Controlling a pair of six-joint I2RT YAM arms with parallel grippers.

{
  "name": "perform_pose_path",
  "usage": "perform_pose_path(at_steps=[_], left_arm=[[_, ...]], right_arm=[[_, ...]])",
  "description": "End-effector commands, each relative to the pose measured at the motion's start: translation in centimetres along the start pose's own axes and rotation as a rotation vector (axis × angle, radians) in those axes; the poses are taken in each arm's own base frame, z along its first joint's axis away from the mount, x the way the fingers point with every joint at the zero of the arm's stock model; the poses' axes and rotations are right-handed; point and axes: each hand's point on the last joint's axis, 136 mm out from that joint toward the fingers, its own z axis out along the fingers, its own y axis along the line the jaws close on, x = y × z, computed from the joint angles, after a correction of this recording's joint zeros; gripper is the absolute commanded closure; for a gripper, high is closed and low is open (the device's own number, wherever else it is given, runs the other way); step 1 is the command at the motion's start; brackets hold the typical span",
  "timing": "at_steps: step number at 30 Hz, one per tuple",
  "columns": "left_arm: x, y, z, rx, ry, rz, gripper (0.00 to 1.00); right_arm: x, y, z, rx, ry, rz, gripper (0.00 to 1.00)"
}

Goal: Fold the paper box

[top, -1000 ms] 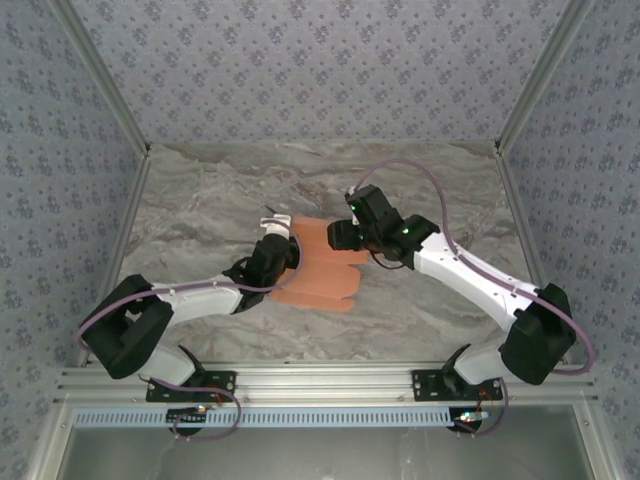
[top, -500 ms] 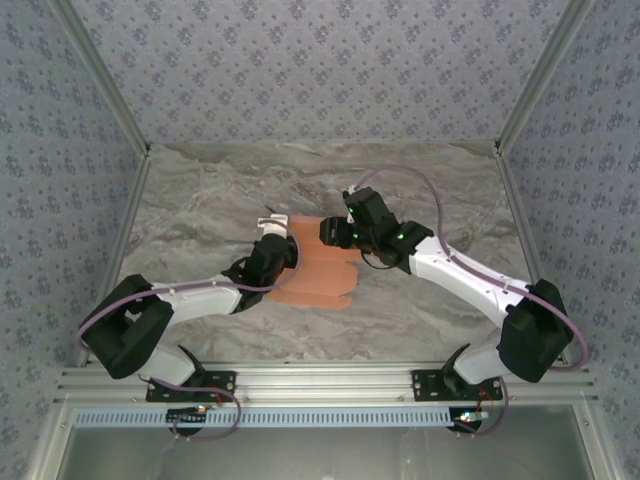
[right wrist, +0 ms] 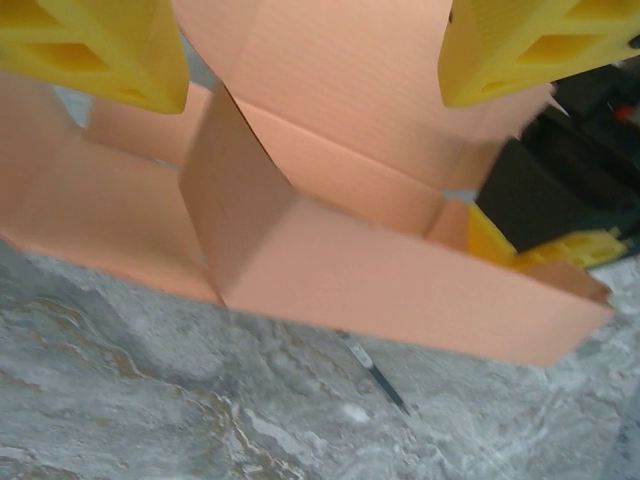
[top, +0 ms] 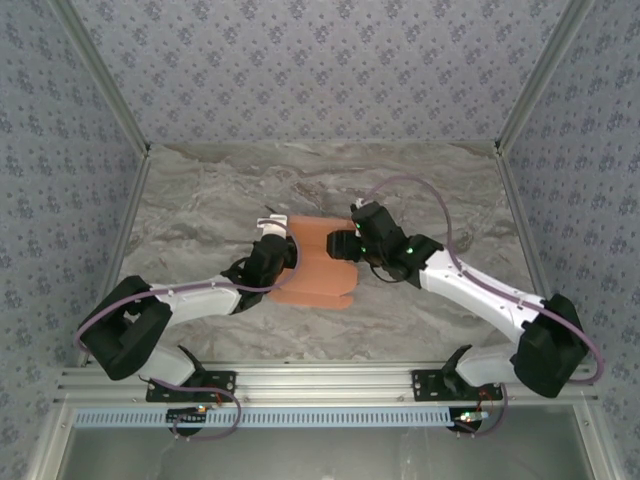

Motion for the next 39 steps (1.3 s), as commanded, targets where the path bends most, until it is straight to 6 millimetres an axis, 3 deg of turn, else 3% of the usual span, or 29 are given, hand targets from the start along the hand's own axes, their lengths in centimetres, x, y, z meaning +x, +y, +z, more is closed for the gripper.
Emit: perform_pose_path(at_steps=[1,7,15,21,30,39], left_arm=[[-1.4,-0.5,-0.6,0.019,-0.032,-0.033,1.00],[-1.7,-0.7,-0.7,0.025,-0.036,-0.039,1.00],[-2.0,-0.8,-0.9,0.032,-0.041,-0.041,1.00],[-2.2,-0.7,-1.2,0.034,-0.046,-0.044,1.00],[-2.0,-0.6,-1.2,0.030,-0.044,-0.046,1.00],[-1.7,-0.7,-1.0,0.033,-0.035,-0.046,1.00]], right_arm=[[2.1,-2.4,-1.0,0.091,0.025,-0.017,0.30],[4.7,-3.4,0.1,0.098,0.036,0.039,0.30],[5.0,-3.4,2.0,0.117,-0.014,0.086,0.29],[4.6,-3.2,3.2,0.109,-0.051,0.101,0.29],[2.8,-1.9,3.1,0.057,-0.112,0.072,0.30],[2.4,-0.1,3.0,-0.033,-0.128,0.024,0.34]])
